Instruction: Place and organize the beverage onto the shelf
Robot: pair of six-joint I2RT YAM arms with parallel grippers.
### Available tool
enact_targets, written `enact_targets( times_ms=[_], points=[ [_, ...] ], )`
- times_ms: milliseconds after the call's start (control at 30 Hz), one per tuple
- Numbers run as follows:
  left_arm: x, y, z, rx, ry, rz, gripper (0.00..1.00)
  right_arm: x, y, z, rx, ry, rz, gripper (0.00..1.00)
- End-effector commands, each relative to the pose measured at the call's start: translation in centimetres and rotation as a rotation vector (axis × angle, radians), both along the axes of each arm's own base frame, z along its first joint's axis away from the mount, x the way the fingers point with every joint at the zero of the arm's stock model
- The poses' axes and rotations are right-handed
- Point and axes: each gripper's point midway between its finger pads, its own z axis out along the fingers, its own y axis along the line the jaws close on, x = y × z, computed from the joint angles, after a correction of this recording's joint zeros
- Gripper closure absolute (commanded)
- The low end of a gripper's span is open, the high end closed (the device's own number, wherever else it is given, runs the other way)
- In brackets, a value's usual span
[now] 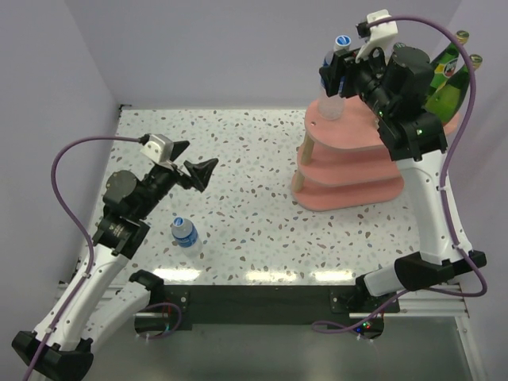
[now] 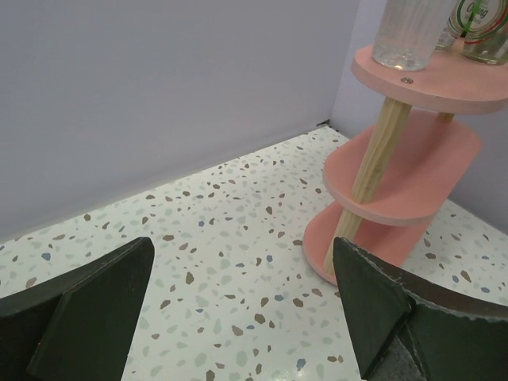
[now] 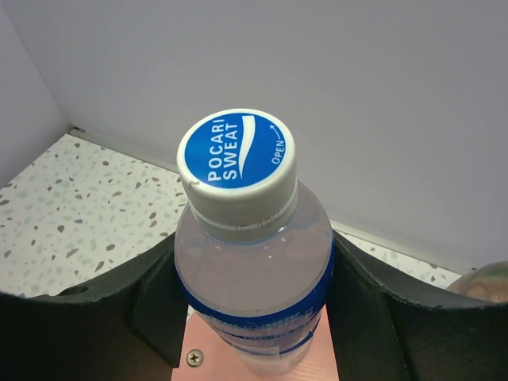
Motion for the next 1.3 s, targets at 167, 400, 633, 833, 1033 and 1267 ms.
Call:
enact_targets(
  times_ms=[167, 400, 633, 833, 1033, 1267],
  points=[
    [-0.4, 0.6, -0.1, 0.008, -0.013, 0.022, 0.0, -0.8, -1.2, 6.2, 0.1, -0.2, -0.041, 0.63],
    [-0.5, 0.5, 0.0, 0.005, -0.013, 0.019, 0.0, -1.0, -1.5, 6.1, 0.106, -0.193, -0.046, 0.32],
    [-0.6, 0.6, 0.2, 0.004, -0.014, 0.022, 0.0, -1.3, -1.8, 6.6, 0.11, -0.206, -0.049, 0.19],
    [-0.6, 0.8, 0.6, 0.003, -0.011, 0.028, 0.0, -2.2, -2.1, 8.0, 0.11, -0.244, -0.05, 0.12],
    [-0.4, 1.7, 0.5, 0.005, 0.04, 0.082, 0.0, -4.1, -2.9, 10.2, 0.076, -0.315, -0.056, 0.06],
    [-0.1, 2.0, 0.3, -0.007, 0.156, 0.117, 0.0, -6.6, -3.3, 10.8, -0.003, -0.357, -0.025, 0.01]
  ],
)
